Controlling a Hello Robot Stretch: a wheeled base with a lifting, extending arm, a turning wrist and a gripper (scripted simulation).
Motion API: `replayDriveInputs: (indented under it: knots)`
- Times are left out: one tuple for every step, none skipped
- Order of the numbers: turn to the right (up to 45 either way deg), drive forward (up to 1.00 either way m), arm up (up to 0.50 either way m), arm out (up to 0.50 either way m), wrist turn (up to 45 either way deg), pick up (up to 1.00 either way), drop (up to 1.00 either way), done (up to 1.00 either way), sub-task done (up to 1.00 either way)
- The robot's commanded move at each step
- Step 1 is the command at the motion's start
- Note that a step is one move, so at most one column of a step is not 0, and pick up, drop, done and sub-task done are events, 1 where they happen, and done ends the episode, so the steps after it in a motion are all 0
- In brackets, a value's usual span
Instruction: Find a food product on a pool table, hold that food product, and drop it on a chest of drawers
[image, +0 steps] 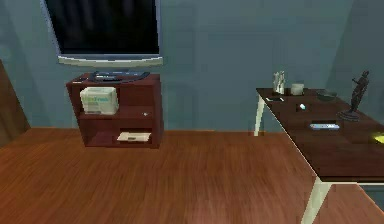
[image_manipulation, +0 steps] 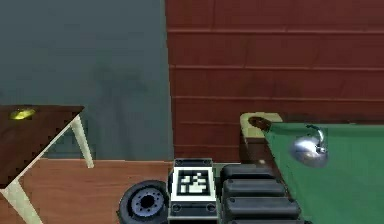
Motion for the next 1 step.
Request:
replayDriveInputs:
  knots:
    - [0.0, 0.1, 0.0, 0.0, 0.0, 0.0, 0.0, 0.0, 0.0]
